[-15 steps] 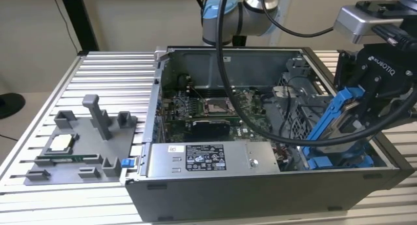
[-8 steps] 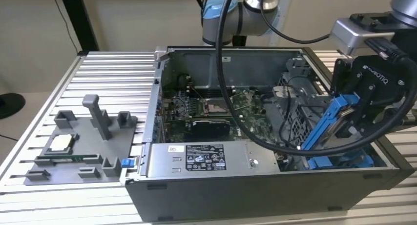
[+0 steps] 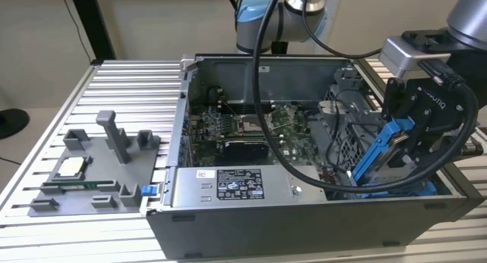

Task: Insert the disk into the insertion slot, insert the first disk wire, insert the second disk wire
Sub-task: 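Insert the disk into the insertion slot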

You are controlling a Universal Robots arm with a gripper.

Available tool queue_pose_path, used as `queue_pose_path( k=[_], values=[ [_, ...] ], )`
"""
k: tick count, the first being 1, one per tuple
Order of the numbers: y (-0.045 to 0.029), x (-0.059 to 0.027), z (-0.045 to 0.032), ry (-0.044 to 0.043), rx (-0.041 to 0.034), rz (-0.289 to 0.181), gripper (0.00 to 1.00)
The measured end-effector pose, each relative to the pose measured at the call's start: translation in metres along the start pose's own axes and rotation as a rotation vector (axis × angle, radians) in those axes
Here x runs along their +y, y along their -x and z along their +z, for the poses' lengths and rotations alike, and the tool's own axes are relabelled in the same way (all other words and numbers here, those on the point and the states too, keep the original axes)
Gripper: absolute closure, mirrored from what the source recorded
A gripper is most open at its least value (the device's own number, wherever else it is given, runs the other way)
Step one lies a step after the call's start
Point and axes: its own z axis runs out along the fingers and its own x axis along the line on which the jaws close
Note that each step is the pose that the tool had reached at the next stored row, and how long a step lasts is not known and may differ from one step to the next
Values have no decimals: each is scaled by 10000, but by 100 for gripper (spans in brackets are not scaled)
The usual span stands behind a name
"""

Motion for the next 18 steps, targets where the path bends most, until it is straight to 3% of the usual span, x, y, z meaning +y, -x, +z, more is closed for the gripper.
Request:
queue_pose_path(
  k=[9,10,18],
  values=[
    [0,0,1,1,-1,-1,100],
    [0,0,1,2,-1,-1,0],
    [0,0,1,4,0,0,0]
  ],
)
